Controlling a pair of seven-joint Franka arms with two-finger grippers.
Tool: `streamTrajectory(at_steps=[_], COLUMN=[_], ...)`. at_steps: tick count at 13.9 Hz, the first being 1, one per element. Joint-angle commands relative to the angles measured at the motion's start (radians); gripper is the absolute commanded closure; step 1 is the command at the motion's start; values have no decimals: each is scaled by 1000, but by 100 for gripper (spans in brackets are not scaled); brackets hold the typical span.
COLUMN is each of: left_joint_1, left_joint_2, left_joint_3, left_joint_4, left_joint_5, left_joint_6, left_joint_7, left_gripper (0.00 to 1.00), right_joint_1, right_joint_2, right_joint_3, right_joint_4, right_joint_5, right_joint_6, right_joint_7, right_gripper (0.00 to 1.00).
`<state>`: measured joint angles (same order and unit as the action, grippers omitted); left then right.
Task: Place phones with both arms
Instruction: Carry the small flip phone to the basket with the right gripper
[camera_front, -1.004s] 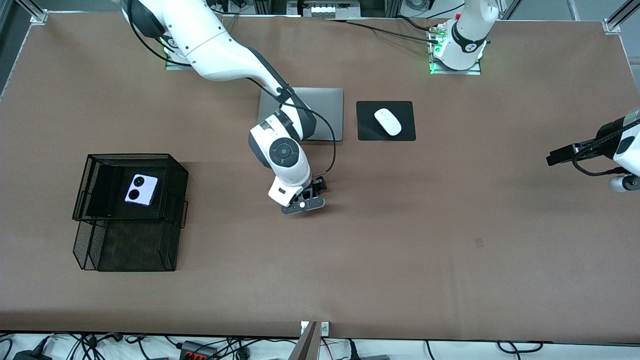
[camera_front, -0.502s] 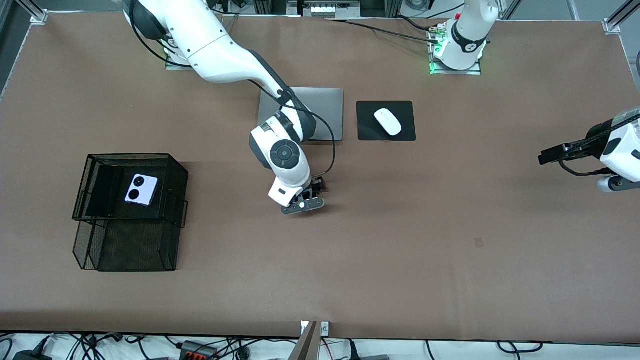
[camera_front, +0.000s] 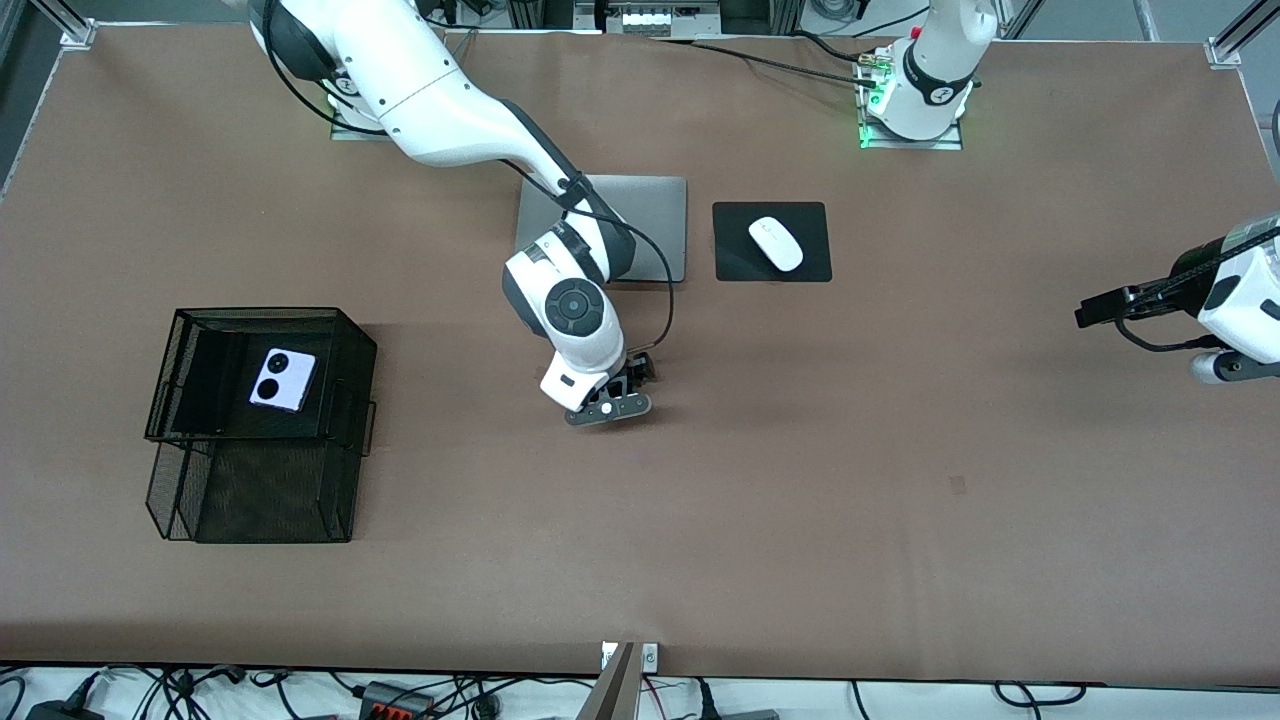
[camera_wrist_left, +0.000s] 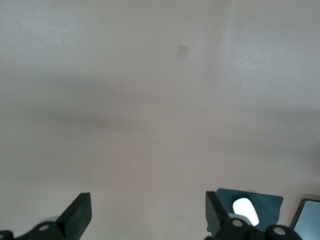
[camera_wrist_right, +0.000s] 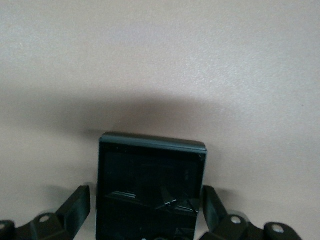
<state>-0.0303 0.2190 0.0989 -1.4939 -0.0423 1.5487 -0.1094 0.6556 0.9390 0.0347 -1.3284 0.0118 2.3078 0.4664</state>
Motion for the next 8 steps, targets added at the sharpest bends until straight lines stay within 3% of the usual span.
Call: streamTrajectory(at_steps=[1,3,4,6,8], left_joint_1=[3,3,4,4,4], left_joint_2=[-15,-15,-15,-15,-15], left_joint_3=[-5,-5,-5,-7,-7], left_joint_4=[-9,-9,-11,-9,-9], left_joint_5=[6,6,6,6,4], left_joint_6=[-15,-15,-16,-16,-16], left_joint_7=[17,17,17,17,17], left_gripper=[0,0,0,0,0], right_joint_1=[9,10,10,10,9], right_joint_2=[23,29,29,29,24], right_joint_3=[-2,-2,-2,-2,-7], right_joint_4=[34,34,34,34,34], right_joint_5=[-6,-10,-13,-13,-13], right_joint_6=[-1,-1,-1,-2,-4], right_joint_7=[20,15,11,8,3], right_gripper=[0,0,9,47,68])
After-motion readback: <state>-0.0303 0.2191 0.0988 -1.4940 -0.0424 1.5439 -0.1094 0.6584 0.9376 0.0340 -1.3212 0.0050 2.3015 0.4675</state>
